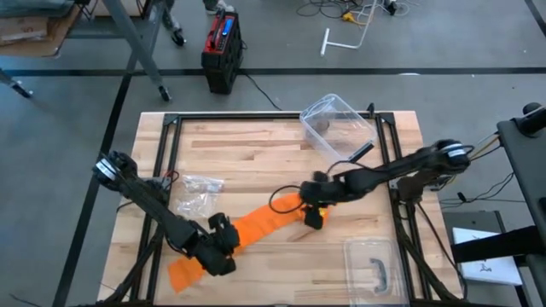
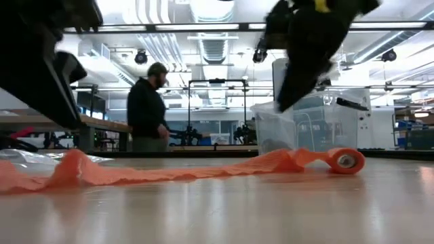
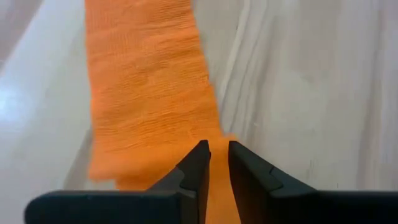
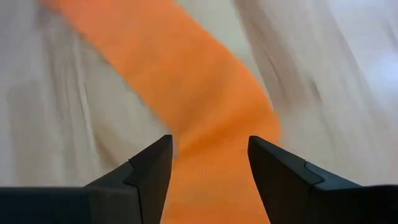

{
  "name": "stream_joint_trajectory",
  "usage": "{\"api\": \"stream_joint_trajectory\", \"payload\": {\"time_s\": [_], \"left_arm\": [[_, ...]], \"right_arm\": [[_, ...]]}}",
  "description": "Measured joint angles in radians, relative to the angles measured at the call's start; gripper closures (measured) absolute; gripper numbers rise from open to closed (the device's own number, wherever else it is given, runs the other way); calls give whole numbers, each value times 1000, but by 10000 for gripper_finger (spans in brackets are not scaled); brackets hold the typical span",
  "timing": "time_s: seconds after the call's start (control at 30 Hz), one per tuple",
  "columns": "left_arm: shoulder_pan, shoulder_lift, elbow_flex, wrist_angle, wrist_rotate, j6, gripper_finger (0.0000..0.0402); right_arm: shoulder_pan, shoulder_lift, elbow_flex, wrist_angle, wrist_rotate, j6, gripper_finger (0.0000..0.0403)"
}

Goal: Roll bandage
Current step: Roll the orange bandage on the table

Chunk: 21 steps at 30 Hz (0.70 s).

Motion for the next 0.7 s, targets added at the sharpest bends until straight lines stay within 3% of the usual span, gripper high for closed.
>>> {"api": "stream_joint_trajectory", "payload": {"time_s": [0.1, 0.17, 0.33, 0.5, 0.57, 0.7], "left_arm": [[15, -38, 15, -28, -11, 72, 350], [37, -64, 20, -5, -59, 132, 349], [159, -76, 14, 112, -138, 324, 341], [308, -10, -14, 333, -49, 433, 336], [337, 40, -11, 425, -2, 426, 336], [343, 138, -14, 443, 89, 433, 340]], "right_arm": [[45, -86, 0, -186, 32, 331, 199], [81, -123, -4, -281, 70, 468, 199], [136, -153, -36, -292, 214, 481, 199], [113, -114, -105, -322, 43, 688, 199], [123, -121, -139, -319, 28, 775, 199], [130, -171, -171, -301, 23, 930, 188]]}}
